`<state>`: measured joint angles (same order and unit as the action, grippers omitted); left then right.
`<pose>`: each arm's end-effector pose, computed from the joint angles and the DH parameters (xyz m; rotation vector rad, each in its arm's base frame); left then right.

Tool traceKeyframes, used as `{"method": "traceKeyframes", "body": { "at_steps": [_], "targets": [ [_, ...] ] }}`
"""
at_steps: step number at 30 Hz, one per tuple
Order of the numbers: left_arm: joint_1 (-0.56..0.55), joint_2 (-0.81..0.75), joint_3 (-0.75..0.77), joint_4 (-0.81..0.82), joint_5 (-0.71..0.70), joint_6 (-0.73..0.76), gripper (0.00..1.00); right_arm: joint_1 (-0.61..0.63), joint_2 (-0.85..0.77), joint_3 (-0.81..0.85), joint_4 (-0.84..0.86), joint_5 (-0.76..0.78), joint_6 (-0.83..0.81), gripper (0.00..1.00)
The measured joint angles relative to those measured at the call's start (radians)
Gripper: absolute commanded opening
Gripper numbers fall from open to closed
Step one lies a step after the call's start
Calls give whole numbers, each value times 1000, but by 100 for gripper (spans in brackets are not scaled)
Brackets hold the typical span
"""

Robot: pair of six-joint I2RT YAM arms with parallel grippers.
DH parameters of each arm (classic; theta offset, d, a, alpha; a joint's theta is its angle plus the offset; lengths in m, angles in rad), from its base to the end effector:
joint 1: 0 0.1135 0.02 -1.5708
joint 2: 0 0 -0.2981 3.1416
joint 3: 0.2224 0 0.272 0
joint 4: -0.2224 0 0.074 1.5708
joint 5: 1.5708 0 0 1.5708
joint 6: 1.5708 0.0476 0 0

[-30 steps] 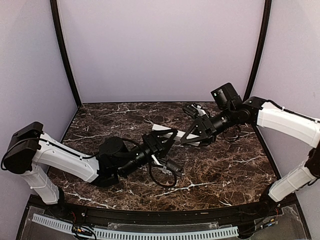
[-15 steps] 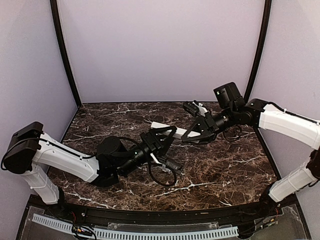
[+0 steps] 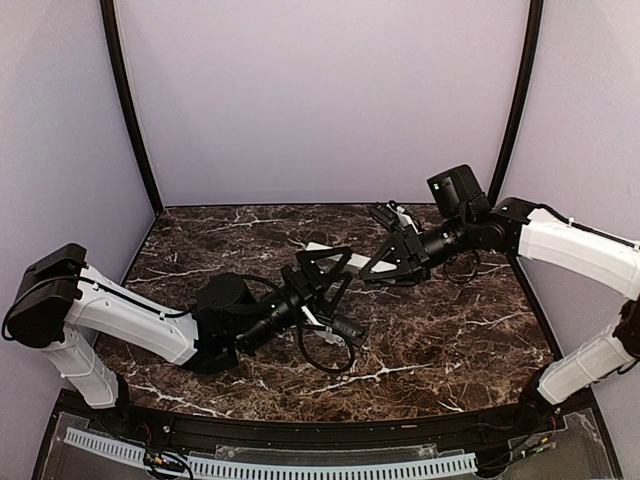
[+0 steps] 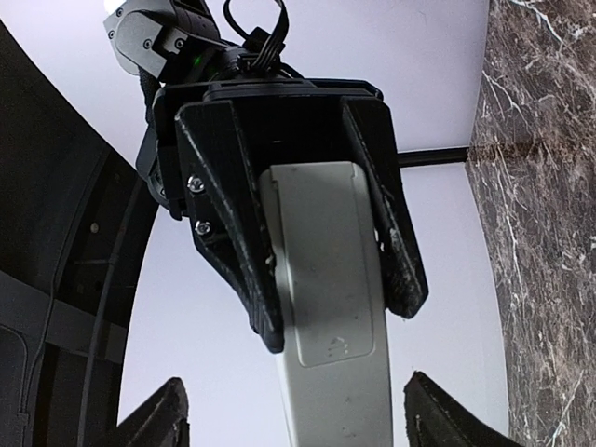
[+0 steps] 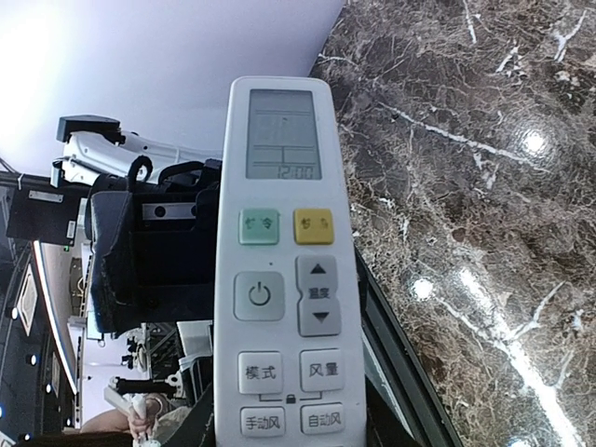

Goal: Load the batteries into the remote control
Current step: Pass from the left arm to the right, then place the remote control at the center of the board.

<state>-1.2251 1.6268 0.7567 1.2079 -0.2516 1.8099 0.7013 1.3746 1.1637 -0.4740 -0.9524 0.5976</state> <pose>0.1355 -0.3412 0.2868 1.2379 0.2897 0.6607 0.2138 0.2313 0.3447 -0.7230 2.4068 1.7030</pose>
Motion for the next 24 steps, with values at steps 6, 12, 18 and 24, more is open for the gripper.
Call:
{"method": "traceKeyframes", "body": {
  "at_steps": [6,12,18,24],
  "targets": [
    [0,0,0,-56,-32,-43,88,-3,-33,-3,-42,150,-6,0],
    [0,1,10,-164,-88,-144,89,-3,-42,6,-164,465,-63,0],
    [11,10,53,-288,-164,-304,89,23,-7,5,-257,869,-112,0],
    [36,29,91,-381,-250,-449,89,69,142,-62,-264,1141,-120,0]
  ]
}}
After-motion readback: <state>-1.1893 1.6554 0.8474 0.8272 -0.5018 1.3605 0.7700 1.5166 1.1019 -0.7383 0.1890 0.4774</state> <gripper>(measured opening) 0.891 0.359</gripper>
